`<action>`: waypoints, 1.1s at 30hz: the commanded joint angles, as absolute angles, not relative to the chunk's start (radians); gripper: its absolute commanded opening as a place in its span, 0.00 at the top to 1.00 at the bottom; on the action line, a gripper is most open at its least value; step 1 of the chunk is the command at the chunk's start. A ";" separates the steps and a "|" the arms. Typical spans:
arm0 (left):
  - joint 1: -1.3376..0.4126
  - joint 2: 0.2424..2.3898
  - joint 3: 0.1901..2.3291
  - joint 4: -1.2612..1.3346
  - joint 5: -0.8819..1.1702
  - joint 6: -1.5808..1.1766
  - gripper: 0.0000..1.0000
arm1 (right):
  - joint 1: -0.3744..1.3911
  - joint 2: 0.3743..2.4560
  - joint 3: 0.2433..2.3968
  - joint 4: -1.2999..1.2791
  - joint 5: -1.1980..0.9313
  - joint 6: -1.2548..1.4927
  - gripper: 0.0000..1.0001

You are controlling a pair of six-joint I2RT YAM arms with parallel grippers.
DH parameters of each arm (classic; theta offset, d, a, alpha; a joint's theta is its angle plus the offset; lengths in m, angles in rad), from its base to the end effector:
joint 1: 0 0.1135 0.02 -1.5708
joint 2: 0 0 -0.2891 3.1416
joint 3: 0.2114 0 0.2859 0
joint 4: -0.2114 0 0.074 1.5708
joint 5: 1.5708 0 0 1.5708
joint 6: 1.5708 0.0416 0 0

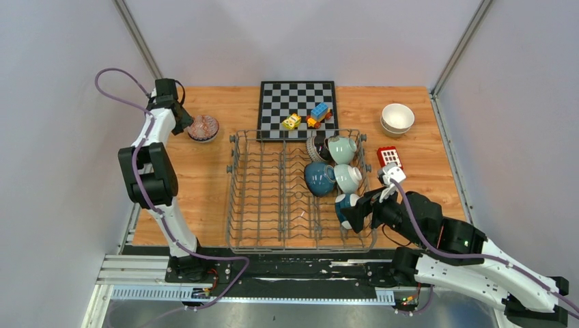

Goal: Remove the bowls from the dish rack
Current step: Adjust the bowl in the bowl.

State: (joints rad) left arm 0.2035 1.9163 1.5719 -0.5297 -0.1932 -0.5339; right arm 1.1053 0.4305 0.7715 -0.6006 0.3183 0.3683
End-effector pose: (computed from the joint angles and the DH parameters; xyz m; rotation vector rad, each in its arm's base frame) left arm 0.4636 0.1038 0.2595 -0.9529 2.2297 0.0869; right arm 0.0612 0.0928 0.3550 -0.4578 1.8259 0.7434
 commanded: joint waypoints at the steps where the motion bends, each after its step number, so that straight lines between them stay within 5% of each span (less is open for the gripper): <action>1: 0.210 1.946 1.583 -0.541 -0.195 -0.516 0.60 | 1.097 0.436 0.788 -0.620 0.338 0.368 0.07; 14: 0.210 1.979 1.568 -0.534 -0.193 -0.510 0.74 | 1.097 0.450 0.796 -0.617 0.345 0.358 0.07; 26: 0.211 1.982 1.569 -0.518 -0.165 -0.518 0.98 | 1.095 0.446 0.788 -0.616 0.351 0.363 0.07; 33: 0.211 1.962 1.528 -0.460 -0.138 -0.530 1.00 | 1.096 0.443 0.783 -0.617 0.353 0.362 0.07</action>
